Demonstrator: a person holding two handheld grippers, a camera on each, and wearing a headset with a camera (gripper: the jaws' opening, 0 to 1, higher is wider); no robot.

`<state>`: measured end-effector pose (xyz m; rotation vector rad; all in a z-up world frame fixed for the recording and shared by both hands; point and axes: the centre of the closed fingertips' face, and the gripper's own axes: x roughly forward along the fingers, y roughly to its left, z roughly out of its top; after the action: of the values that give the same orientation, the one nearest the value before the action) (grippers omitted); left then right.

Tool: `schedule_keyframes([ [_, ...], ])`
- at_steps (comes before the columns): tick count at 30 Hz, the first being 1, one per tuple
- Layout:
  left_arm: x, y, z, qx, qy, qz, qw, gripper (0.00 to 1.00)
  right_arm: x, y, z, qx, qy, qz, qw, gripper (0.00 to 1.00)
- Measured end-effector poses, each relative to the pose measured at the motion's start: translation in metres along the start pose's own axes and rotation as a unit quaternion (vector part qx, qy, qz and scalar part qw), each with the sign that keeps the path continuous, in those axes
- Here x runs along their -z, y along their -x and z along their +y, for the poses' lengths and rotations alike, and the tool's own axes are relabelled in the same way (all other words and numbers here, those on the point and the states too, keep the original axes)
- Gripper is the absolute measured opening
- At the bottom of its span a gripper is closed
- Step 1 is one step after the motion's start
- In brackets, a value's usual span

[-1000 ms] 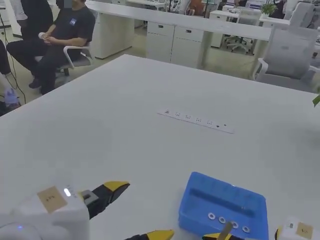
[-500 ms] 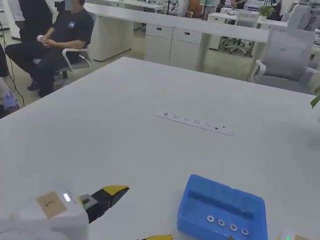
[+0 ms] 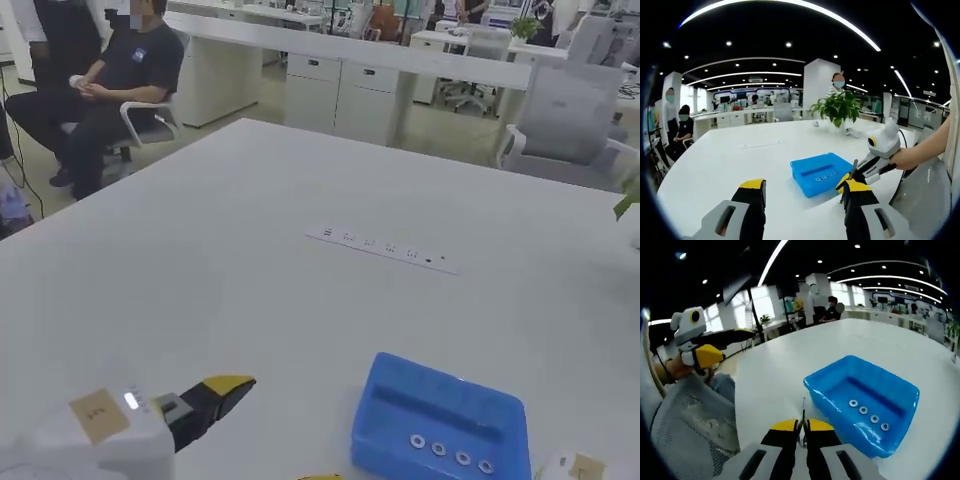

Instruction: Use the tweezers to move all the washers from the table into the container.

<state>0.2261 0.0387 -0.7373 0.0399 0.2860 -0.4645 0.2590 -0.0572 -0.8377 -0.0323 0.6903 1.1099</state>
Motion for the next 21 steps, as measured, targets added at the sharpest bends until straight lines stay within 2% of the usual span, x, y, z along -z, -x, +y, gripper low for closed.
schedule_keyframes([
  [1,-0.001,0.000,0.000,0.000,0.002,-0.002,1.0000,0.62,-0.002,0.000,-0.002,-0.004,-0.014,-0.004,0.9999,0.03],
  [3,-0.001,0.000,0.001,-0.001,0.002,-0.003,1.0000,0.62,-0.004,0.002,-0.004,-0.003,-0.006,-0.006,1.0000,0.03],
  [7,-0.001,0.000,0.001,-0.001,0.002,-0.004,1.0000,0.62,-0.015,0.009,0.003,-0.018,-0.018,-0.025,0.9994,0.03],
  [10,-0.002,0.001,0.002,-0.002,0.003,-0.006,1.0000,0.62,-0.018,0.011,0.001,-0.013,-0.011,-0.026,0.9995,0.03],
  [13,-0.002,0.001,0.002,-0.001,0.004,-0.006,1.0000,0.62,-0.018,0.011,-0.003,-0.019,-0.011,-0.017,0.9996,0.03],
  [15,-0.002,0.000,0.002,-0.001,0.003,-0.006,1.0000,0.62,-0.020,0.013,-0.001,-0.034,-0.029,-0.019,0.9988,0.03],
  [16,-0.002,0.000,0.002,-0.001,0.004,-0.006,1.0000,0.62,-0.026,0.015,-0.002,-0.037,-0.043,-0.034,0.9978,0.03],
  [18,-0.002,0.001,0.002,-0.002,0.004,-0.007,1.0000,0.62,-0.031,0.019,-0.004,-0.045,-0.049,-0.035,0.9972,0.03],
  [21,-0.003,0.001,0.003,-0.003,0.005,-0.008,0.9999,0.62,-0.039,0.022,-0.008,-0.042,-0.046,-0.037,0.9974,0.03],
])
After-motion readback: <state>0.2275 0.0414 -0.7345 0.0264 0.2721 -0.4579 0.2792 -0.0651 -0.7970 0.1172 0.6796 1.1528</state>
